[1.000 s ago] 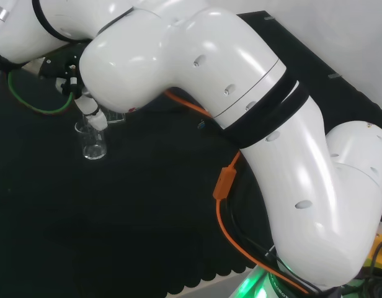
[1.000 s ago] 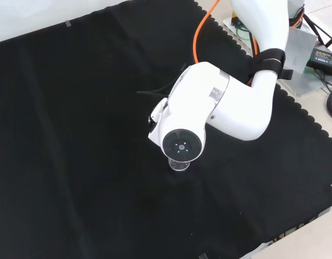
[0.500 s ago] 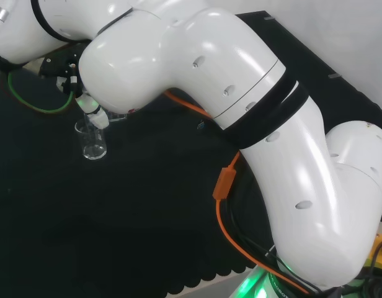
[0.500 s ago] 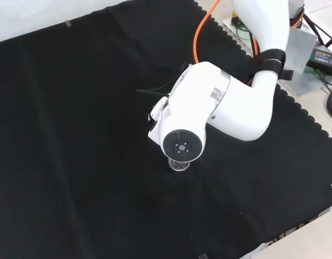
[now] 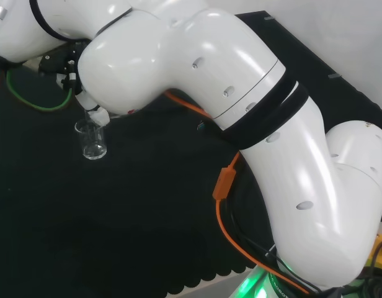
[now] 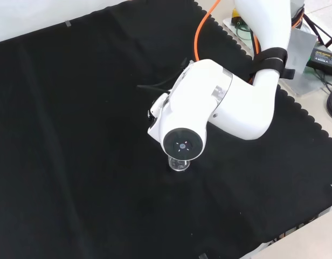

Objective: Pour the water from the handheld beaker into the one on the table.

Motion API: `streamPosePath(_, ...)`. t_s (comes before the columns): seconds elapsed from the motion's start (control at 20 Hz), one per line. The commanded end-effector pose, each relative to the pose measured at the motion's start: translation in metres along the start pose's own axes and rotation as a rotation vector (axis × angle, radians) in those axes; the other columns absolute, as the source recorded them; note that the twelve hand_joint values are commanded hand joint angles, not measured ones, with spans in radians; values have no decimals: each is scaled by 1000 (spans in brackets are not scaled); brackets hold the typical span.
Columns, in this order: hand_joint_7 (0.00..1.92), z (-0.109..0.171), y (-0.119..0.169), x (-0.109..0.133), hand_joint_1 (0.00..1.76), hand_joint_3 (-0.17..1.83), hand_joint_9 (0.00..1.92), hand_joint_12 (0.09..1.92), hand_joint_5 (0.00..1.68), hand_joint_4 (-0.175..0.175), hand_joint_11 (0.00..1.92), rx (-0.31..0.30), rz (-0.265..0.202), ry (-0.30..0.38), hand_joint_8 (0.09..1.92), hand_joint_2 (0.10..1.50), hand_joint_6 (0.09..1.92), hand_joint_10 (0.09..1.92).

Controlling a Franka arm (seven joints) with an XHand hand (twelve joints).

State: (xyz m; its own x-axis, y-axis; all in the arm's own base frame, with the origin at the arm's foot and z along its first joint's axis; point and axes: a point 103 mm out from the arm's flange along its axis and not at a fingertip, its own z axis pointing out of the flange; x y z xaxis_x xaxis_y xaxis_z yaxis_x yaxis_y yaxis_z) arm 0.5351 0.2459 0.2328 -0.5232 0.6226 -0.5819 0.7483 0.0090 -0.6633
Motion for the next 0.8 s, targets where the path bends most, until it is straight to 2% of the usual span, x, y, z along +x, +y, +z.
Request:
streamPosePath(0.05, 1684, -1, -2, -1, 1167, 768, 1643, 772, 1295, 48, 1374, 0, -2, -1, 87, 595, 687, 87)
streamPosePath(0.8, 1685, -7, -6, 6, 1167, 768, 1644, 771, 1294, 49, 1376, -2, -4, -12, 87, 595, 690, 87)
